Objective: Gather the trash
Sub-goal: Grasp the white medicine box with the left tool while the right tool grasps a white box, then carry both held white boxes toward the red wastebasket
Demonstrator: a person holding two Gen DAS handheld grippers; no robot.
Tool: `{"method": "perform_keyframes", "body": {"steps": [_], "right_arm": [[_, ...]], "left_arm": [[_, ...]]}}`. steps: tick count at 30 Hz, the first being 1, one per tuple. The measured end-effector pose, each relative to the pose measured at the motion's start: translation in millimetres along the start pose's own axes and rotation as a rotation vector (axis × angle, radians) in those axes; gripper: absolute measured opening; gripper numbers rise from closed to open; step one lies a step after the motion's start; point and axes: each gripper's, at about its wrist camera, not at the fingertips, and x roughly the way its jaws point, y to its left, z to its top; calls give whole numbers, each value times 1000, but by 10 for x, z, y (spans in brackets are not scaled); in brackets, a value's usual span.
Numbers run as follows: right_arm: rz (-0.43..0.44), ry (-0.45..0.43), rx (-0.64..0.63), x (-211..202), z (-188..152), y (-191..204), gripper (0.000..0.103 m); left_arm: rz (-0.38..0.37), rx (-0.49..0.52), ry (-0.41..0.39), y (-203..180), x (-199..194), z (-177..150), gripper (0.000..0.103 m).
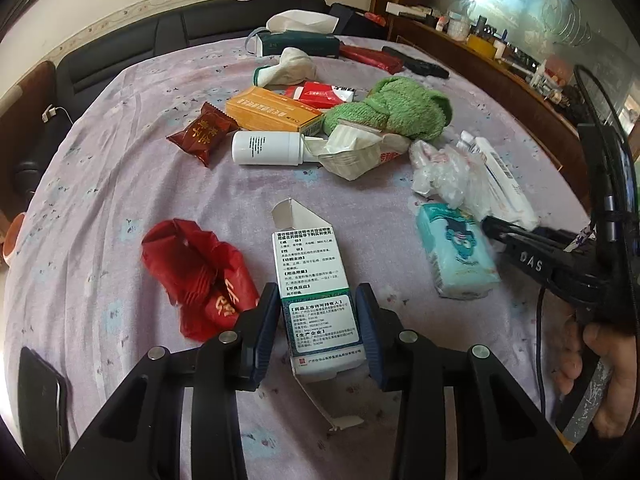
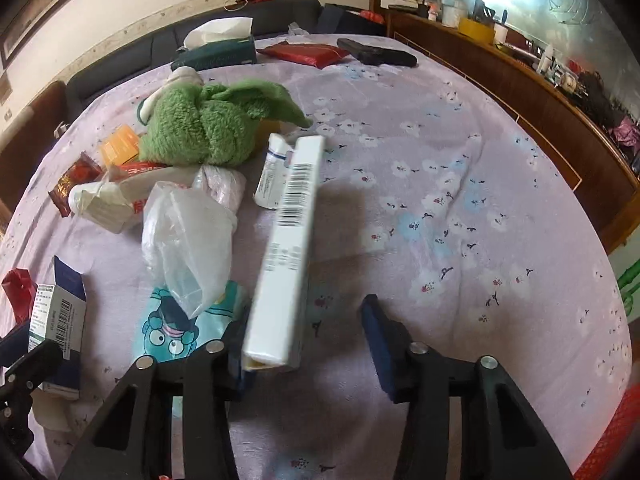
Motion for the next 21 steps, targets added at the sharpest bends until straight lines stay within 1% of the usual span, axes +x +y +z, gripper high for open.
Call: {"method": "perform_keyframes", "body": {"steps": [1, 2, 4, 6, 7, 8, 11, 13, 16, 19, 21], "right_arm": [[-3, -4, -2, -12, -11, -23, 19], [-2, 0, 10, -31, -21, -75, 12], [52, -9, 62, -123, -68, -202, 12], [42, -61, 71, -324, -152, -288, 12], [57, -81, 78, -407, -182, -318, 12], [90, -106, 90, -542, -232, -363, 12], [112, -191, 97, -958, -375, -449, 12], [143, -238, 111, -1249, -480, -511, 12], [166, -310, 118, -1661, -649, -591, 12], [173, -372, 118, -2029, -802, -669, 12], [187, -403, 126, -2213, -882, -708, 12]], "left_arm": [[-9, -8, -9, 2, -40, -20, 37], [-18, -14, -19, 1, -74, -37, 37], [-34, -18, -45, -21, -180, -77, 37], [-36, -16, -72, -66, -304, -114, 37], [-42, -16, -84, -88, -363, -125, 37], [-50, -15, -97, -122, -433, -134, 37], [-69, -4, -143, -255, -669, -150, 37], [-82, 10, -178, -371, -844, -161, 37], [-100, 52, -231, -567, -1126, -194, 37], [-93, 114, -296, -809, -1402, -240, 37], [-114, 132, -318, -939, -1531, -265, 37]]}}
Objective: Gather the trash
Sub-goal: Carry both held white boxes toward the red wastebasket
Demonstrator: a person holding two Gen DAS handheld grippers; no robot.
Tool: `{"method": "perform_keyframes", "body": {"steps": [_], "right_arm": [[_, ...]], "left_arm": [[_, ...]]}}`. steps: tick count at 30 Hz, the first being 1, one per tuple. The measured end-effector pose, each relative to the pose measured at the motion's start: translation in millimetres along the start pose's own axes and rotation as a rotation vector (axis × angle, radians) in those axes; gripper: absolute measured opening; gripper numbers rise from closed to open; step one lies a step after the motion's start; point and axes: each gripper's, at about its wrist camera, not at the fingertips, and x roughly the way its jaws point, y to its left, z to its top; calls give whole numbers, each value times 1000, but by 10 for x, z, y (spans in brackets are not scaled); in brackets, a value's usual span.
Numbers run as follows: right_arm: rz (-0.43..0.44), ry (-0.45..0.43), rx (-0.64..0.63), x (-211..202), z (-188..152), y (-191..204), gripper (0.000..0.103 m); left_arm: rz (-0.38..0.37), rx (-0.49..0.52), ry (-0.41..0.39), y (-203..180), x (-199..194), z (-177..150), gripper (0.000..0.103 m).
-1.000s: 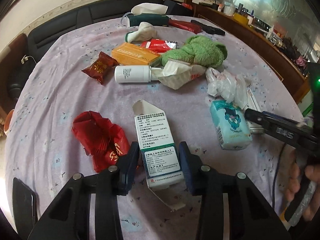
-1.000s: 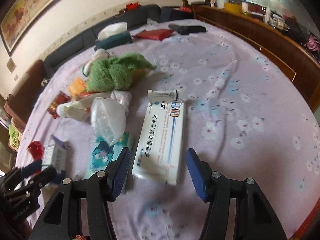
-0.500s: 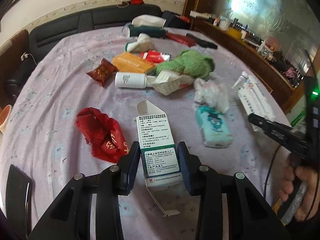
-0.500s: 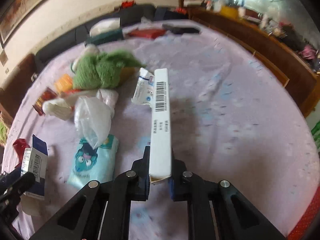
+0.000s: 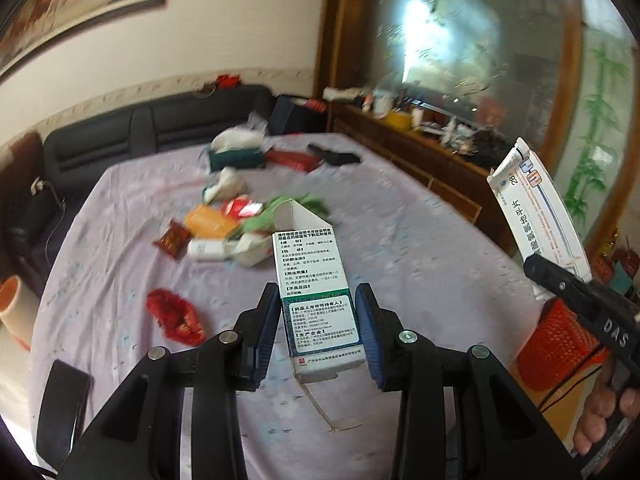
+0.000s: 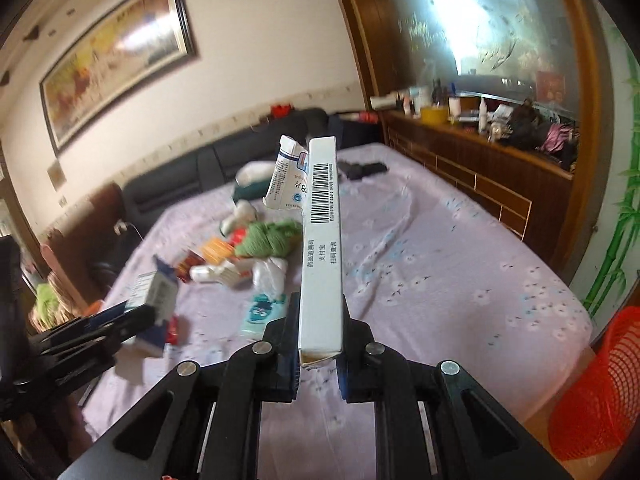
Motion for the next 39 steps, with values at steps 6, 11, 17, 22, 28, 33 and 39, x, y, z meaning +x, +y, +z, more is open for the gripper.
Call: {"method": "perform_keyframes", "body": {"steps": [6, 11, 17, 22, 28, 33, 39], "right_arm": [[-23, -98, 3, -642, -39, -143, 13], [-58, -148, 44, -970, -101, -351, 13], [-101, -197, 102, -1242, -237, -611, 13], [-152, -227, 146, -1460, -318, -881, 13], [-230, -257, 190, -1705, -400, -1146, 13], [-302, -280, 223, -1908, -438, -1338, 13], [-375, -296, 260, -2074, -444, -1577, 13]], "left_arm": [[-93, 42, -36, -430, -194, 82, 37], [-161, 81, -43, -763, -246, 122, 37], [-212, 145, -45, -1161, -236, 139, 37], [-242, 182, -47, -1448, -222, 137, 37], [-293, 229, -41, -1801, -152, 147, 37], [-342, 262, -29, -2102, -65, 141, 37], [-396, 306, -13, -2459, 11, 124, 37]]}}
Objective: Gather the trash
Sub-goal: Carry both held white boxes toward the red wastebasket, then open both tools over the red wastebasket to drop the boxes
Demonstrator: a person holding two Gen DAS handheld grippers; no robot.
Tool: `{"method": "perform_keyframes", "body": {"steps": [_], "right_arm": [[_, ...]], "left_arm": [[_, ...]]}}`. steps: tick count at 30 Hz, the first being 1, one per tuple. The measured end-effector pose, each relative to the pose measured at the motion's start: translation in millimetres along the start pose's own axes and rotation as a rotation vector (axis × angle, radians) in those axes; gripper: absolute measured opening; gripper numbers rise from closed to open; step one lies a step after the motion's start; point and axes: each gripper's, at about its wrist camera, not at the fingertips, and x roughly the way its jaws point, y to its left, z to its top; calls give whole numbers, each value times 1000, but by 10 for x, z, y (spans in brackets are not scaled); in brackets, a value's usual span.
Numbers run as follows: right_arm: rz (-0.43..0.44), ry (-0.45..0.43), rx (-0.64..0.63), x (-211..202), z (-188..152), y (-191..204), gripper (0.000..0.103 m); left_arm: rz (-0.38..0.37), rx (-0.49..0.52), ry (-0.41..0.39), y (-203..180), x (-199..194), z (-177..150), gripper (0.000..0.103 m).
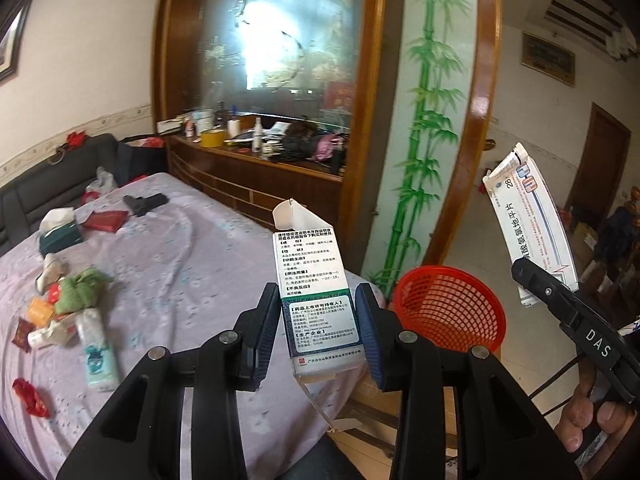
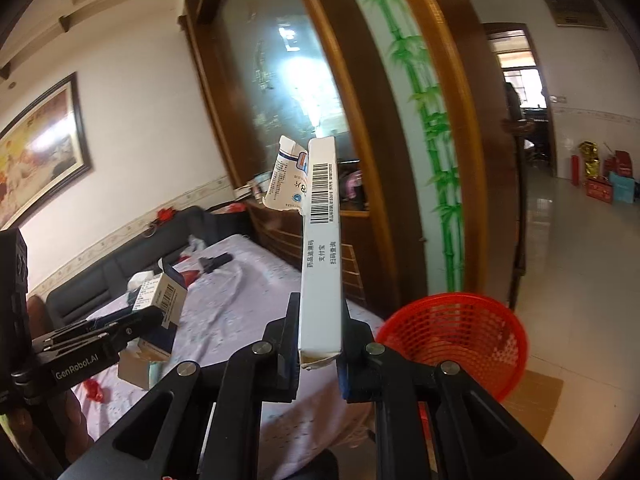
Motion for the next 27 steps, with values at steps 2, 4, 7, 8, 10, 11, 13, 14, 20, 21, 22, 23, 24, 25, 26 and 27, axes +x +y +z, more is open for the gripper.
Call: {"method": "perform_keyframes", "body": {"steps": [2, 4, 7, 8, 10, 11, 13, 14, 20, 21, 22, 23, 24, 25, 26, 27], "right_arm": [[-21, -3, 8, -18, 8, -60, 13], [-36, -2, 16, -15, 24, -125, 13], [-65, 1, 26, -15, 22, -210, 13], [-74, 5, 32, -1, 30, -256, 13], [-94, 12, 44, 37, 26, -347, 13], [-110, 15, 50, 50, 18, -380, 13], [-133, 32, 66, 123, 7, -485, 13], [-141, 42, 74, 159, -8, -537, 13], [-217, 134, 133, 448, -199, -909, 13], [-227, 150, 143, 495, -236, -965, 13], [-236, 168, 159, 546, -275, -1034, 13], [-243, 179, 168, 573, -305, -1079, 13], [-250, 187, 174, 602, -328, -1122, 13], [-263, 196, 178, 634, -349, -1173, 13], [-273, 206, 180, 664, -366, -1209, 13], [-276, 213, 184, 684, -379, -1241, 14]], "left_arm": [[-17, 7, 4, -65, 54, 22, 37], [-39, 20, 8, -136, 108, 43, 37], [-89, 24, 16, -225, 198, 66, 37], [-105, 29, 22, -256, 240, 74, 37], [-160, 39, 46, -347, 373, 101, 37], [-182, 43, 56, -383, 424, 113, 37], [-239, 51, 74, -485, 560, 128, 37], [-269, 56, 83, -533, 632, 132, 37], [-370, 117, 151, -877, 1138, 63, 37], [-395, 118, 180, -926, 1258, 36, 37], [-432, 102, 214, -962, 1388, 13, 37], [-442, 94, 231, -980, 1462, -2, 37], [-445, 88, 256, -1011, 1583, -28, 37], [-448, 87, 266, -1031, 1647, -33, 37], [-456, 86, 276, -1046, 1711, -46, 38], [-462, 84, 286, -1062, 1787, -59, 38]]}}
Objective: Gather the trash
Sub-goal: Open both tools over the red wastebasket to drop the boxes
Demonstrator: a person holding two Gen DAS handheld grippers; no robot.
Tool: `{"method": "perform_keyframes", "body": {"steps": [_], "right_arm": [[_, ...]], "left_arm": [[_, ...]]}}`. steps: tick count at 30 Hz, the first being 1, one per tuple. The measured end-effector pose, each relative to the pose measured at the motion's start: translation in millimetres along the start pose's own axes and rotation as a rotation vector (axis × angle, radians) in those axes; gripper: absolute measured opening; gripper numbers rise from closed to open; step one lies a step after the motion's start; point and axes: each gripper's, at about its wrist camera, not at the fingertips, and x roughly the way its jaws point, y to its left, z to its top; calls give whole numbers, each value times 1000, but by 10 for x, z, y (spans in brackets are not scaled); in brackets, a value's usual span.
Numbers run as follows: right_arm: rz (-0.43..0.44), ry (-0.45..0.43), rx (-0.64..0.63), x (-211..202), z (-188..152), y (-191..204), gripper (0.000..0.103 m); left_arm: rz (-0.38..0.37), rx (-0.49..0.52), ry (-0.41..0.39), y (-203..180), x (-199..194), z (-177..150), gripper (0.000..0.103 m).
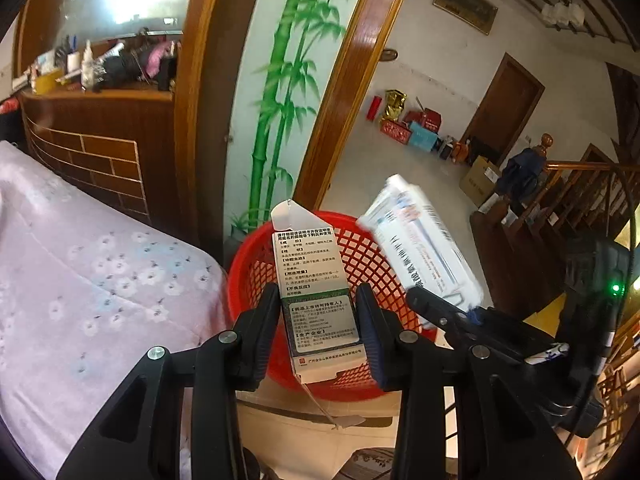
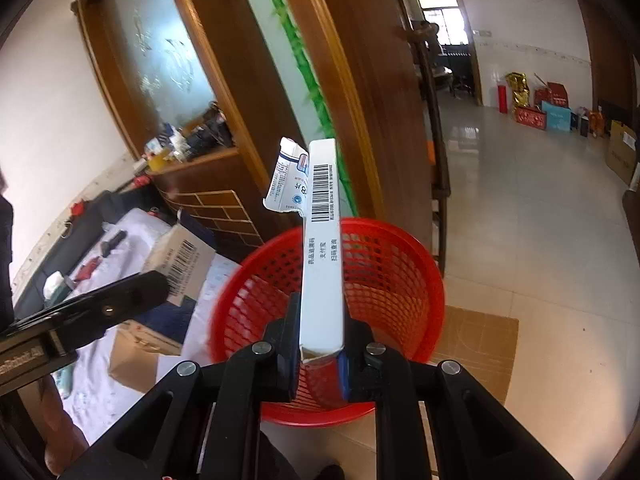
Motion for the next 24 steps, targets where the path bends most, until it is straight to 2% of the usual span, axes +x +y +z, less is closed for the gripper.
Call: {"method": "perform_keyframes", "body": {"steps": [1, 4, 6, 7, 8, 11, 15, 16, 20, 24], "right_arm": [[-2, 6, 6, 23, -12, -32, 14], [-24, 25, 18, 101, -7, -109, 15], [-26, 38, 26, 142, -16, -167, 27], [-34, 34, 42, 134, 5, -192, 40], [-41, 23, 53, 99, 10, -205, 48], [-19, -15, 62, -28, 37, -142, 52], [49, -71, 11, -241, 95, 218, 61], [68, -88, -7, -293, 101, 349, 67], [201, -119, -90, -438, 86, 962, 92], [348, -111, -184, -511, -49, 1578, 93]], "left_arm": [[-5, -4, 8, 17, 47, -3, 38], [-34, -38, 41, 114, 194, 10, 55], [-45, -65, 45, 179, 181, -13, 63], [-48, -71, 40, 196, 142, -32, 65], [-45, -78, 32, 223, 75, -45, 70], [-18, -89, -27, 306, -306, -91, 71], [107, -113, -177, 478, -1175, -291, 86], [131, -121, -198, 510, -1331, -343, 87], [306, -170, -272, 755, -2052, -683, 88], [513, -264, -307, 1069, -2692, -1105, 88]]}}
